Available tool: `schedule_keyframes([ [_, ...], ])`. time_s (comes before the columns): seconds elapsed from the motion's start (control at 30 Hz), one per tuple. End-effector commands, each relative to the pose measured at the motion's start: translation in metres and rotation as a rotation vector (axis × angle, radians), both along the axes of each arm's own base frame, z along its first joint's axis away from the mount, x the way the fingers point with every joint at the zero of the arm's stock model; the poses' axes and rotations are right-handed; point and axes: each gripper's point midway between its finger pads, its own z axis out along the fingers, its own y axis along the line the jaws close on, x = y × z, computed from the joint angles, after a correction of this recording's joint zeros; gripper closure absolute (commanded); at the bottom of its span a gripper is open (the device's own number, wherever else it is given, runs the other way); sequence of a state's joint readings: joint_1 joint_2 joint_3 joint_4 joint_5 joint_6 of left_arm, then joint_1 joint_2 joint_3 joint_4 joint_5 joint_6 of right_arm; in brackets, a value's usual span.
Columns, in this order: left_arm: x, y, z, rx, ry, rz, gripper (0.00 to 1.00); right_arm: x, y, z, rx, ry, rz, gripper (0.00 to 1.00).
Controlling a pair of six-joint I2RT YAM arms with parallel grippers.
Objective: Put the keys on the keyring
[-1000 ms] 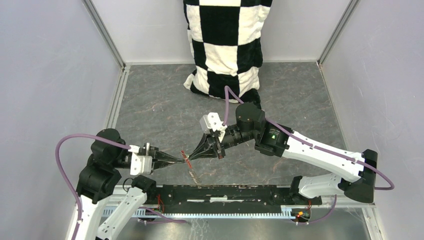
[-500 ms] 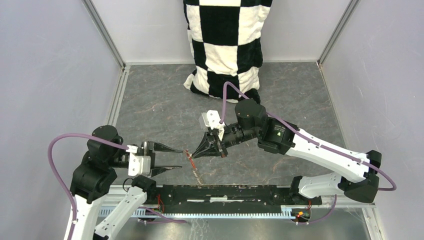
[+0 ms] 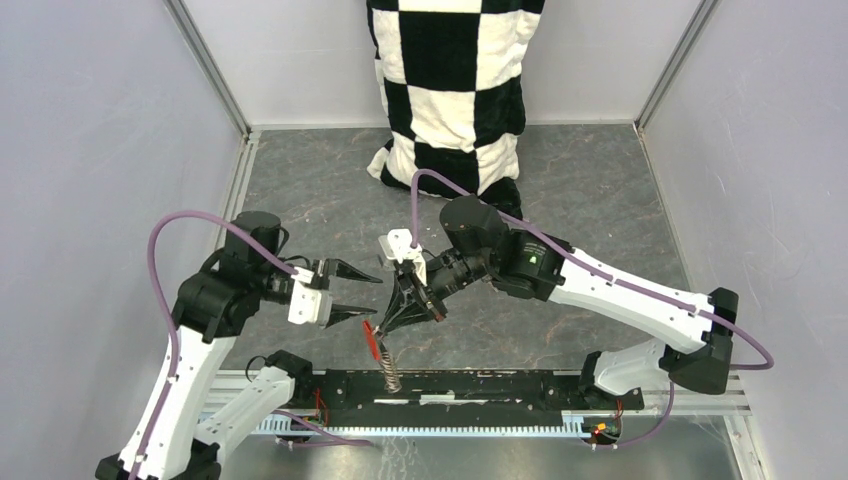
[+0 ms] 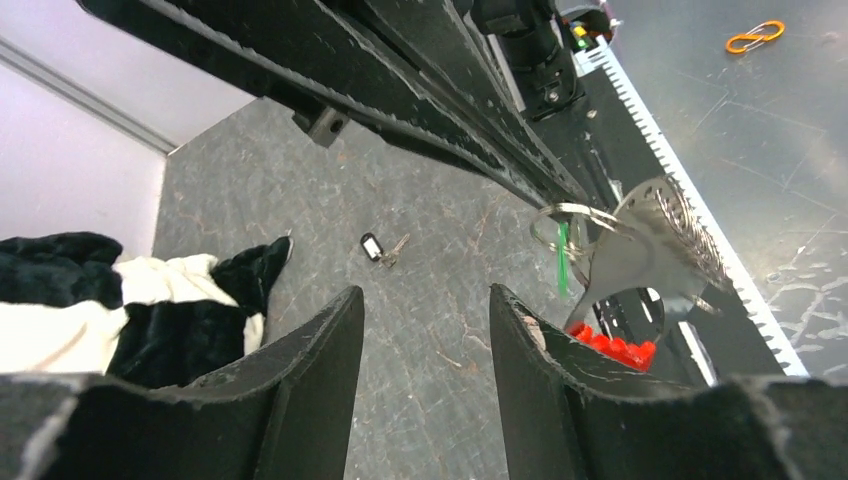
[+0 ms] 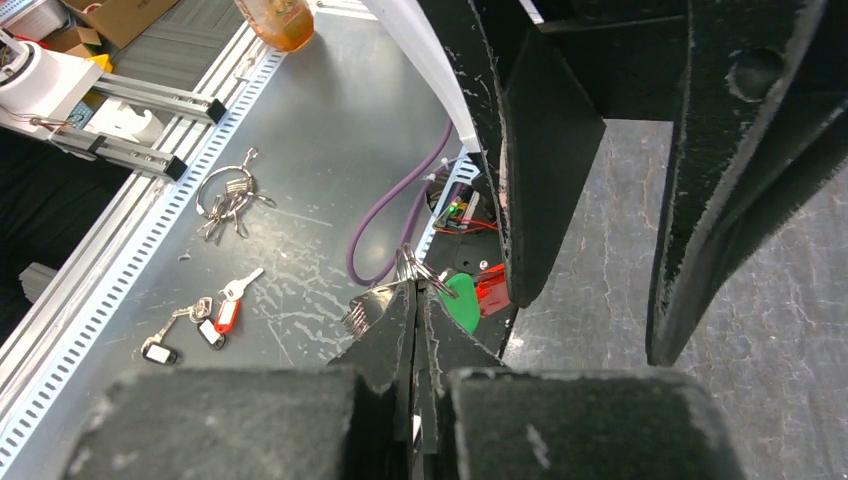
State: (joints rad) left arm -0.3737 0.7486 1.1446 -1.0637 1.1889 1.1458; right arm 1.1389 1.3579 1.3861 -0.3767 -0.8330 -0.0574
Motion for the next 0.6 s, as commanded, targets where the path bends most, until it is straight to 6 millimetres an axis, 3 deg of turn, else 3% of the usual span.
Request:
schedule_keyframes([
  [0.0, -0.019, -0.003, 0.022, -0.051, -0.035, -0.101, 0.46, -0.007, 0.003, 0.025, 0.060, -0.015, 0.051, 0.99],
  [0.27, -0.048, 0.003, 0.022, -0.029, 0.032, -0.152, 0.52, 0.001, 0.009, 0.029, 0.057, -0.036, 0.021, 0.99],
  [0.57, -0.052, 0.001, 0.027, -0.050, 0.032, -0.185, 0.58, 0.003, 0.014, 0.029, 0.049, -0.023, 0.017, 0.99],
])
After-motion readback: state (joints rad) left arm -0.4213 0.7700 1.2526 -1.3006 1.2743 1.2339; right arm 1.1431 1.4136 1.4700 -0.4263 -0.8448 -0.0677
